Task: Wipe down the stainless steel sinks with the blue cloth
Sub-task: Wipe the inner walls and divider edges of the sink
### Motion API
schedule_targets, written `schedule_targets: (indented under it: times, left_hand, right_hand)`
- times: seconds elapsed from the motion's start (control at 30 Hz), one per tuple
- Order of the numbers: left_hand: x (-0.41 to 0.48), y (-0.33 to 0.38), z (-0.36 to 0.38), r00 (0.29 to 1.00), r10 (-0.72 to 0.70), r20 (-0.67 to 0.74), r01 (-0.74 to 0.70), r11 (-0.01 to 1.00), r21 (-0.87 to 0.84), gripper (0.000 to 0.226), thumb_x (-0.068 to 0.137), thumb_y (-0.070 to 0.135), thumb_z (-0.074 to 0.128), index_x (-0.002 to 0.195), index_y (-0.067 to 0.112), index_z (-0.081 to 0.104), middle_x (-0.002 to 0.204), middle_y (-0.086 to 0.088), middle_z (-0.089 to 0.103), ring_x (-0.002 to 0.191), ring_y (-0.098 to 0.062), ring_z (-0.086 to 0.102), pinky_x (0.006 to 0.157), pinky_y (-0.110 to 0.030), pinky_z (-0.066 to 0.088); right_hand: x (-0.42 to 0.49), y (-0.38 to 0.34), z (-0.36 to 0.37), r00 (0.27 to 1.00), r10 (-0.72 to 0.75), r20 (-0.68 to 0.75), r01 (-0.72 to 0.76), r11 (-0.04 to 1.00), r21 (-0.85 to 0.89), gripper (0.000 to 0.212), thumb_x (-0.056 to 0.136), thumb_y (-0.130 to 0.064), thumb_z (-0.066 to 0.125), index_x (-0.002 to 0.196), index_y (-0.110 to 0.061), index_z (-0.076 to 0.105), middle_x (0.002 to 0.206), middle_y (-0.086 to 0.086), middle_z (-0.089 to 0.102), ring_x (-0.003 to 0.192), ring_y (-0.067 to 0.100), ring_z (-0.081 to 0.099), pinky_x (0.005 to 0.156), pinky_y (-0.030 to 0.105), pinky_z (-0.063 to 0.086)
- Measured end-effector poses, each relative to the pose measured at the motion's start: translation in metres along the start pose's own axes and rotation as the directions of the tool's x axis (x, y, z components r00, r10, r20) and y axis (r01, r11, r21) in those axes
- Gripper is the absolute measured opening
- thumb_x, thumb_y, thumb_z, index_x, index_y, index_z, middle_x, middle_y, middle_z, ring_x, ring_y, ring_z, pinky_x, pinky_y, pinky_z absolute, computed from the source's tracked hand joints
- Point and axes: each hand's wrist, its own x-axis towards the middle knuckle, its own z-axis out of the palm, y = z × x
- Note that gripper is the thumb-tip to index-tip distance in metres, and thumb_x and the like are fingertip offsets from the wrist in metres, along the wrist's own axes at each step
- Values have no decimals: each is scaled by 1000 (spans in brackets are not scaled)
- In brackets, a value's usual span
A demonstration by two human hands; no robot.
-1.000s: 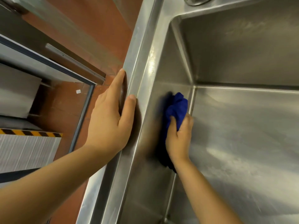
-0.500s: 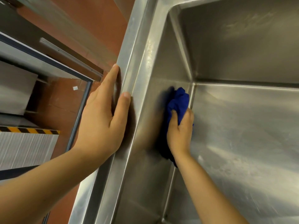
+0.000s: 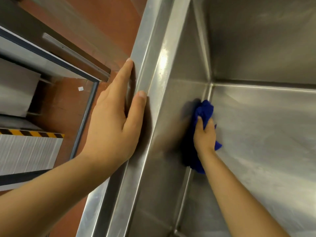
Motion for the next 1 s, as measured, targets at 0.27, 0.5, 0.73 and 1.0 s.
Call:
schedule_targets:
  times: [0.27,0.5,0.73,1.0]
  left_hand:
    - [4,-2,0,999,50,2,-50,998,29,53,103,37,35,153,31,16,152,13,35,133,-13,37,109,-27,24]
    - [-8,-1,-4,998,45,-54,-36,987,158,58,101,36,41,152,15,22,138,-3,49,130,-25,39,105,-38,31]
    - [-71,-24,-10,999,9,36,-13,995,100,65,94,49,29,153,27,13,140,7,45,127,-15,38,103,-29,27]
    - [-69,-23,-6,1000,-19,19,19,1000,15,63,94,51,34,152,29,20,125,-15,55,112,-31,50,97,-46,45]
  right_hand:
    - [-82,20,-8,996,69,58,-68,997,-25,16,100,-17,45,109,-8,54,100,7,52,100,27,52,91,36,39]
    - [-173,-90,-27,923,-363,127,335,921,197,13,93,-41,42,106,-41,45,106,-14,52,100,2,53,88,9,38]
    - [-151,-70,-9,972,-233,21,226,959,172,22,96,-28,46,117,-20,50,112,-2,50,101,9,50,97,26,41]
    - [-210,-98,-20,904,-418,88,386,888,248,34,95,-38,42,125,-25,48,122,-9,46,109,6,53,94,15,42]
